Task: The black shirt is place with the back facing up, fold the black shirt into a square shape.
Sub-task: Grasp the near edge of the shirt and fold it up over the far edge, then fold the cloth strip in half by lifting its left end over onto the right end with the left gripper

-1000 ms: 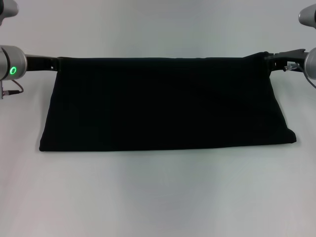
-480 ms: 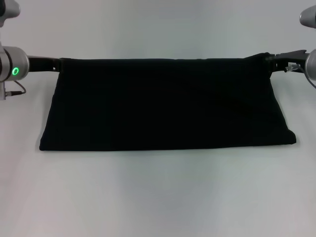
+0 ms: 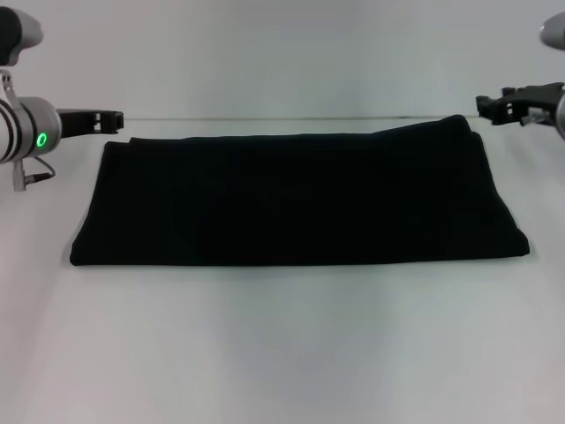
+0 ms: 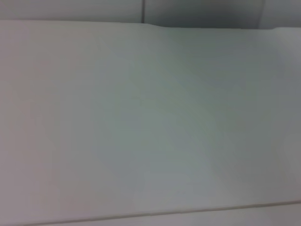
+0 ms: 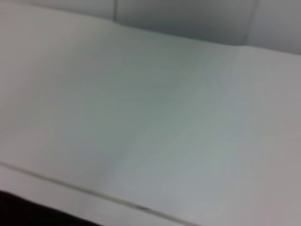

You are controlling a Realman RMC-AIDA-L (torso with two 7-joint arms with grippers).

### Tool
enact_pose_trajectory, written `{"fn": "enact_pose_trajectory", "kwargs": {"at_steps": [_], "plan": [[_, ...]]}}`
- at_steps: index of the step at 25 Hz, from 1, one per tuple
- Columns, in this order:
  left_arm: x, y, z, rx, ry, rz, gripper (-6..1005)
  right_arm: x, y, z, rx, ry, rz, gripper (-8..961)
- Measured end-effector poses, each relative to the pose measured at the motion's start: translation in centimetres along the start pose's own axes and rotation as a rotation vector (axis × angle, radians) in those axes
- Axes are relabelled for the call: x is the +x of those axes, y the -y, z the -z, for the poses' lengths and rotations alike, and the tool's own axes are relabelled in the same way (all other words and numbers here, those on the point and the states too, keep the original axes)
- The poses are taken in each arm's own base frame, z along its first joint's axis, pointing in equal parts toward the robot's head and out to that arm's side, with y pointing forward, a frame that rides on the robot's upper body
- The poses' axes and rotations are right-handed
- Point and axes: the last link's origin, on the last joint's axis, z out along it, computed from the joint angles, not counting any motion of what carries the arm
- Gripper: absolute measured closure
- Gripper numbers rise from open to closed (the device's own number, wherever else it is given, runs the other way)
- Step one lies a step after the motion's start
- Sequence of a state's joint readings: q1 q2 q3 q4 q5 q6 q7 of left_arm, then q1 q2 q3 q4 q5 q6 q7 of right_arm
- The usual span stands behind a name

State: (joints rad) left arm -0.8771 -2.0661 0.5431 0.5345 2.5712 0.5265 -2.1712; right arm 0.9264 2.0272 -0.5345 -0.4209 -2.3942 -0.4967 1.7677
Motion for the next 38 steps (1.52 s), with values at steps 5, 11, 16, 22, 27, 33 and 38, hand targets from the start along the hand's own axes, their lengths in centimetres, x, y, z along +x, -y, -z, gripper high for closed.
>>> {"fn": "enact_pose_trajectory", "kwargs": {"at_steps": [5, 11, 16, 22, 27, 33, 38], "plan": [[-0.6, 0.8, 0.7, -0.019, 0.023, 0.066, 671, 0.1, 1.2, 1.2, -0.054, -0.002, -0.068, 657], [-0.6, 1.4, 3.9, -0.178, 0.109, 0.116, 430, 1.2, 1.8, 3.9, -0.205, -0.03, -0.17, 324], [-1.3, 1.1, 6.4, -0.31, 0.178, 0.139, 213, 3.1, 2.5, 6.6, -0.321, -0.093, -0.283, 265], [-3.1, 2.1, 7.4, -0.323, 0.234, 0.168, 70, 5.8, 4.5, 9.3, -0.367, -0.163, -0.408, 269], [-4.6, 3.1, 7.7, -0.306, 0.263, 0.194, 70, 7.4, 6.0, 10.6, -0.353, -0.202, -0.462, 271], [-6.2, 3.2, 7.5, -0.299, 0.314, 0.217, 70, 8.5, 6.2, 10.9, -0.34, -0.224, -0.497, 273], [-6.5, 3.3, 7.2, -0.278, 0.324, 0.211, 69, 8.5, 6.1, 10.6, -0.329, -0.223, -0.494, 275]]}}
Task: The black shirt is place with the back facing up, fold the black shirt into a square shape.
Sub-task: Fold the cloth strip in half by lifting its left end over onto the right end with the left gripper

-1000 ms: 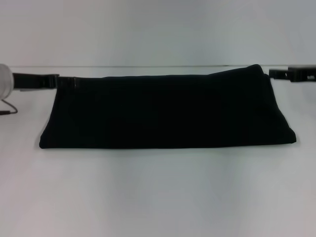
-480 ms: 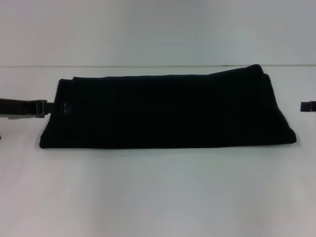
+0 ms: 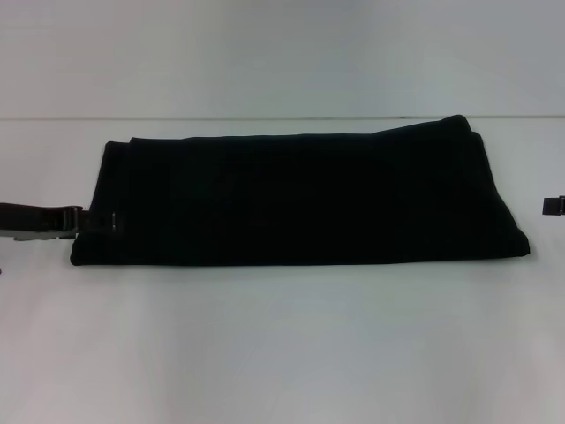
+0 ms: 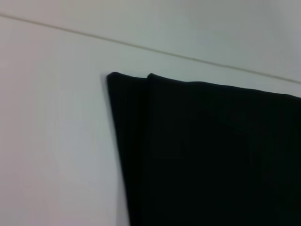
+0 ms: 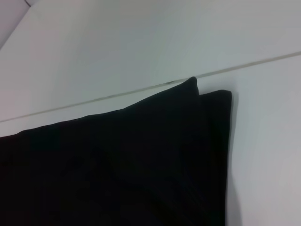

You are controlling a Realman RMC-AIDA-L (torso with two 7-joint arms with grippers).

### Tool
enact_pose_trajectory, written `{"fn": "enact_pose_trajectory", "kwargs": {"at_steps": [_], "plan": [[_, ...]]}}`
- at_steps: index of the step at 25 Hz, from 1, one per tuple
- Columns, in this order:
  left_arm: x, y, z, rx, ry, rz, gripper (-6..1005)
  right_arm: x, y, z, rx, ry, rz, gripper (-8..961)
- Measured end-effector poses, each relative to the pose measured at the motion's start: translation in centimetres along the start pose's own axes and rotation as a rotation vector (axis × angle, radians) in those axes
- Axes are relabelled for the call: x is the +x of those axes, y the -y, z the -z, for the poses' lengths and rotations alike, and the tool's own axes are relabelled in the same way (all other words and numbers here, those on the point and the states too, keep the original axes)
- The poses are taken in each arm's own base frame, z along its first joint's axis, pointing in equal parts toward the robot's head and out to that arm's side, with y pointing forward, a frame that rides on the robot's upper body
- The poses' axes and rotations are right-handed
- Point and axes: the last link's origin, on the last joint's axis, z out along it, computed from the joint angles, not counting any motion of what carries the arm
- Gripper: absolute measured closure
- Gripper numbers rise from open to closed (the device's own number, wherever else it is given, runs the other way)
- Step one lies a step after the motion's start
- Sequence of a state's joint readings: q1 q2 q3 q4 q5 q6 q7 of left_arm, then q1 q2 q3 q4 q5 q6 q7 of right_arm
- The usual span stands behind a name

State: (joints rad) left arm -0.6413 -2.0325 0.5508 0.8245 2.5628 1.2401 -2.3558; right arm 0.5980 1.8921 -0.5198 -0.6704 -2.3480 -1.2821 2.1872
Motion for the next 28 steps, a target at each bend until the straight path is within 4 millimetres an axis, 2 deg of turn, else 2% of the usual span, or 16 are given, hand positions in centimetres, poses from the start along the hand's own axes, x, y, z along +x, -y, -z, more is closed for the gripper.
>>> {"fn": "enact_pose_trajectory", "kwargs": {"at_steps": [8, 22, 28], "plan": [[-0.5, 0.8, -0.1, 0.043, 0.001, 0.02, 69, 0.3, 0.1, -0.6, 0.006, -0.012, -0.001, 279], [-0.8, -0.4, -1.2, 0.025, 0.053, -0.038, 76, 0.2, 0.0, -0.9, 0.017, -0.018, 0.011, 285], [-0.5, -0.2, -1.0, 0.033, 0.044, -0.046, 235, 0.5, -0.6, -1.8, 0.005, -0.049, 0.024, 287]]}}
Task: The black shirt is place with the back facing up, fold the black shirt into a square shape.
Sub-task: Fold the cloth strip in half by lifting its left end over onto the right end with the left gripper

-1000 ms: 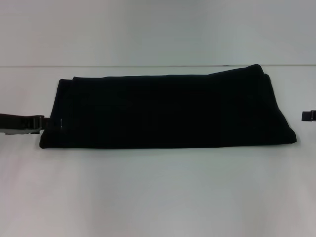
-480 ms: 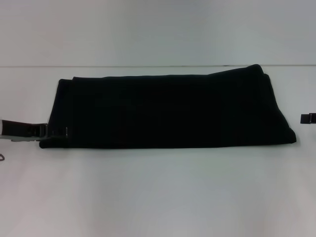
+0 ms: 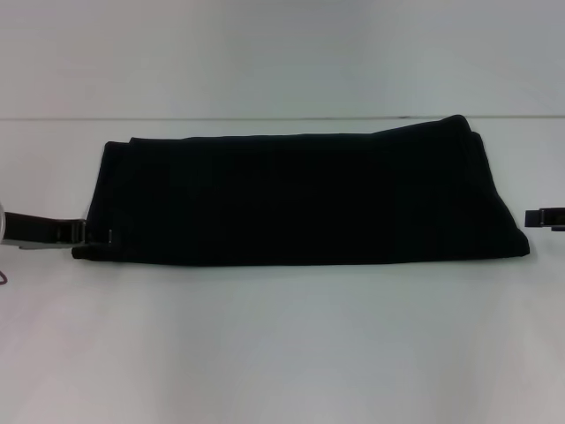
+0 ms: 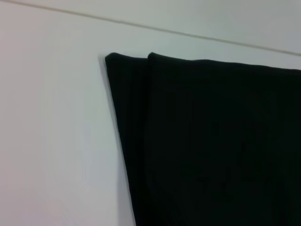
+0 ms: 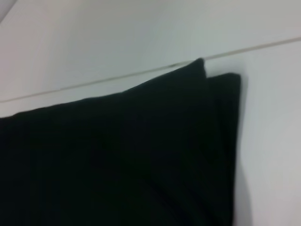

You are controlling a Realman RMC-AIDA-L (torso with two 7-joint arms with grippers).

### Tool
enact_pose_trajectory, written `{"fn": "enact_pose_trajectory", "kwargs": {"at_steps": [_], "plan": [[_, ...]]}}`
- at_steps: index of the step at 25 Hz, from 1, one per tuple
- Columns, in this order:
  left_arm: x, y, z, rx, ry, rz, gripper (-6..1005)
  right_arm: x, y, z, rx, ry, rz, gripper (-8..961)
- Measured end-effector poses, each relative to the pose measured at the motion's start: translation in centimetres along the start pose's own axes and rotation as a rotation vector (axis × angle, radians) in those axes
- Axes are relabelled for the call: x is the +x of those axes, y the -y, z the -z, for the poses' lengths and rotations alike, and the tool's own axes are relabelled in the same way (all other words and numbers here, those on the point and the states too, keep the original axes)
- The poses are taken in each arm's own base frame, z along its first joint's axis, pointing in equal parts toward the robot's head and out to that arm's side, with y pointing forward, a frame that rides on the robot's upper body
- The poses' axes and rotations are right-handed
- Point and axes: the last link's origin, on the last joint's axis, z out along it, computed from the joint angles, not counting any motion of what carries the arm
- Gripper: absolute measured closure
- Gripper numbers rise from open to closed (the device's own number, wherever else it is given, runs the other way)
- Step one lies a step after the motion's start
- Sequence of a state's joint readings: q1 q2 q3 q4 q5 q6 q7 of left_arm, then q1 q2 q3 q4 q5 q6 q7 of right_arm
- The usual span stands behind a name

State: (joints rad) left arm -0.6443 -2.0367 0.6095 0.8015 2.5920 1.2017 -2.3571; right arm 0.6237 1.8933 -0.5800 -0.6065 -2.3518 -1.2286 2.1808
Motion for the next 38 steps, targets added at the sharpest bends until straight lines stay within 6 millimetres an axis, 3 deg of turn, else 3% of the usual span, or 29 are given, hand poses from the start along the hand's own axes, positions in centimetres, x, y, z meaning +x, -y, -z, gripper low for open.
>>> {"fn": "enact_pose_trajectory", "kwargs": {"at_steps": [4, 7, 12, 16, 28, 34, 38], "plan": [[0.1, 0.0, 0.0, 0.001, 0.0, -0.003, 434, 0.3, -0.2, -1.1, 0.01, -0.025, -0.003, 289], [0.1, 0.0, 0.0, 0.001, 0.001, -0.005, 564, 0.7, -0.4, -1.9, 0.023, -0.055, 0.003, 349], [0.1, 0.1, 0.1, 0.004, 0.0, -0.007, 764, 1.0, -0.9, -2.9, 0.025, -0.071, 0.009, 343], [0.1, 0.0, 0.1, 0.003, 0.001, -0.013, 922, 1.0, -1.0, -3.2, 0.029, -0.068, 0.013, 450], [0.1, 0.0, 0.0, 0.002, 0.002, -0.021, 984, 1.2, -1.4, -3.5, 0.018, -0.074, 0.038, 702], [0.2, 0.4, 0.3, 0.014, -0.007, -0.019, 985, 2.1, -0.9, -3.1, 0.013, -0.083, 0.031, 928], [0.1, 0.5, 0.5, 0.013, -0.004, -0.023, 984, 2.5, -0.6, -2.8, 0.01, -0.086, 0.023, 938]]}}
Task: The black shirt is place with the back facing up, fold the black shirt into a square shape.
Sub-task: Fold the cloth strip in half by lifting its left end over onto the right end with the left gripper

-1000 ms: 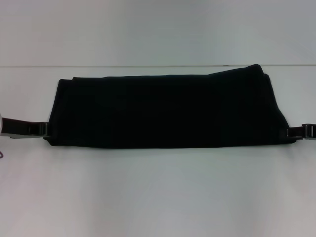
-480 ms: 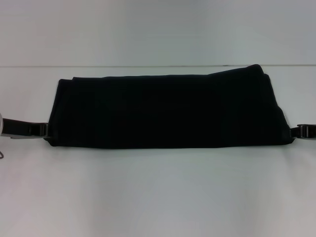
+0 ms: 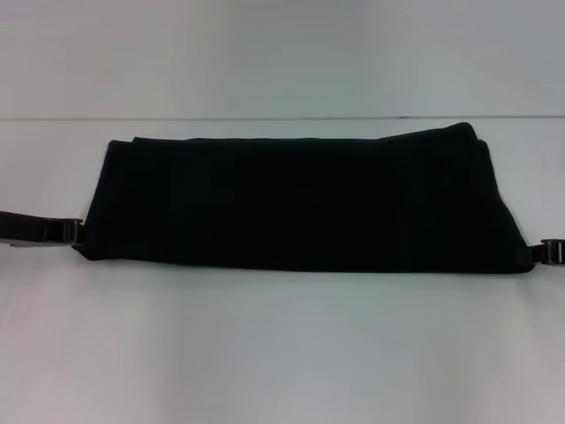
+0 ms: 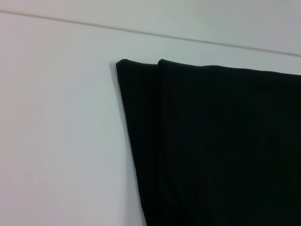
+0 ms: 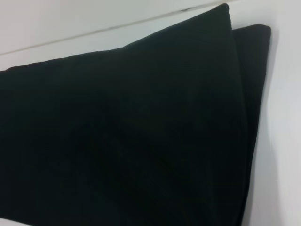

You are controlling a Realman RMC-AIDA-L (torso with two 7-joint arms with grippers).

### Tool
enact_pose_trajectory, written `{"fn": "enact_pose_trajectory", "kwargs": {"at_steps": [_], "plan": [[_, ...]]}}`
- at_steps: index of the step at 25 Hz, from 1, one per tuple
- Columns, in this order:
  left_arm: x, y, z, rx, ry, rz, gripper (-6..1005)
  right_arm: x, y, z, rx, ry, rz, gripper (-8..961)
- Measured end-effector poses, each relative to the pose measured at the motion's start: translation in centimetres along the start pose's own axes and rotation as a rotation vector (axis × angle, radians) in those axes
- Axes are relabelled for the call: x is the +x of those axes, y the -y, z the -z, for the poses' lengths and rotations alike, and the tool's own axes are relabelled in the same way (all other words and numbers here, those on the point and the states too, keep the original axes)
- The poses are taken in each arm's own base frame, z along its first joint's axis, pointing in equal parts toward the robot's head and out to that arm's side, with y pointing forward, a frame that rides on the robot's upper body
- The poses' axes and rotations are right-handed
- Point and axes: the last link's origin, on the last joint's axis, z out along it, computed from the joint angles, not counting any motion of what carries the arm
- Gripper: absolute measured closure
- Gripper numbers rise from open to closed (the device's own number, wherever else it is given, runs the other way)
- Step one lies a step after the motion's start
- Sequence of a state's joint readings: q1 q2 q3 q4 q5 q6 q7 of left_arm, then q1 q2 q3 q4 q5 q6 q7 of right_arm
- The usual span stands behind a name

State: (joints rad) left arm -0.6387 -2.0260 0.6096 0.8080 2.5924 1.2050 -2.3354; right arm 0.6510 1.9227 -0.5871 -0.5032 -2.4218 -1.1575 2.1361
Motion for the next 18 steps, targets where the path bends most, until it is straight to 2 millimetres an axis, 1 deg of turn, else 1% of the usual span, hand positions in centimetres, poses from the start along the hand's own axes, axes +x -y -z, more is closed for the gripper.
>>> {"fn": "enact_pose_trajectory", "kwargs": {"at_steps": [13, 18], "plan": [[-0.5, 1.0, 0.8, 0.023, -0.005, 0.004, 985, 0.9, 0.3, 0.4, -0.016, -0.015, 0.009, 927], [-0.8, 1.0, 1.0, 0.016, 0.005, -0.005, 985, 0.9, 0.1, 0.6, -0.037, -0.013, 0.022, 920]]}}
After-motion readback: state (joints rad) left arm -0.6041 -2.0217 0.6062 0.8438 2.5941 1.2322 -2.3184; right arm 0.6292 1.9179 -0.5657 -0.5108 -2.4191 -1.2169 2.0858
